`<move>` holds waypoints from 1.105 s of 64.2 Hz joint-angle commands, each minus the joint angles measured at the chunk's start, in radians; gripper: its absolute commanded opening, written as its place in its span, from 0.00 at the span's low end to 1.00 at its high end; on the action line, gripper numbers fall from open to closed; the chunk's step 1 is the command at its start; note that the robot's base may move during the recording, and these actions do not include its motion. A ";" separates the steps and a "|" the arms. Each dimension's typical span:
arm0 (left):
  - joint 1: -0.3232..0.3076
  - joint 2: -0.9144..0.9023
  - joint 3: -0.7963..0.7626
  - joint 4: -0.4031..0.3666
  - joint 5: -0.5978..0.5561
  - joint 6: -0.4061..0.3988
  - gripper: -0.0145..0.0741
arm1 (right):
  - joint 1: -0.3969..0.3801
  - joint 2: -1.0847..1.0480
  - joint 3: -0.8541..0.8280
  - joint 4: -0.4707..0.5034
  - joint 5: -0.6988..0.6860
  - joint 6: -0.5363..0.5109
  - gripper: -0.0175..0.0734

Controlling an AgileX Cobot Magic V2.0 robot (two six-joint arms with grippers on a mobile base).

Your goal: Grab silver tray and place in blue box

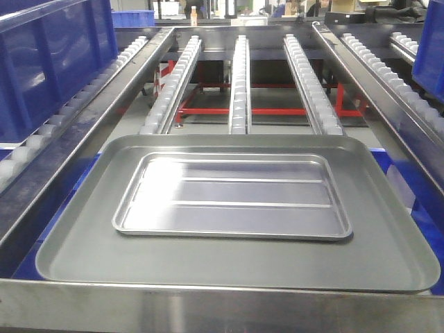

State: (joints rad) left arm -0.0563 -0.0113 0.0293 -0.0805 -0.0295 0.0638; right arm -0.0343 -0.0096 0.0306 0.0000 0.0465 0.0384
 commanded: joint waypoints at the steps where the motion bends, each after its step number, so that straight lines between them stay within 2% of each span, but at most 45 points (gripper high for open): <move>1: -0.001 -0.020 -0.001 -0.002 -0.084 0.002 0.06 | -0.007 -0.021 0.003 -0.006 -0.084 0.000 0.25; 42: -0.001 -0.020 -0.003 -0.004 -0.094 0.002 0.06 | -0.007 -0.021 0.003 -0.006 -0.100 -0.001 0.25; 48: -0.001 -0.020 -0.007 -0.019 -0.131 0.002 0.06 | -0.007 -0.021 0.003 -0.006 -0.151 -0.001 0.25; 53: -0.001 -0.012 -0.041 -0.019 -0.155 0.002 0.06 | -0.007 -0.021 0.000 0.000 -0.247 -0.001 0.25; 56: -0.001 -0.002 -0.084 -0.015 -0.129 0.002 0.06 | -0.006 -0.021 -0.016 0.013 -0.282 0.016 0.25; 60: -0.001 0.020 -0.172 -0.005 -0.044 0.002 0.06 | -0.006 -0.020 -0.061 0.020 -0.258 0.047 0.25; 65: -0.001 0.075 -0.299 -0.002 0.113 0.002 0.06 | -0.005 0.003 -0.142 0.020 -0.165 0.065 0.25; 71: -0.001 0.181 -0.426 -0.017 0.214 0.002 0.11 | 0.011 0.064 -0.234 0.020 -0.073 0.065 0.27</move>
State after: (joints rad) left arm -0.0563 0.0786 -0.2841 -0.0875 0.1721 0.0638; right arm -0.0318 0.0029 -0.1102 0.0150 -0.0083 0.0976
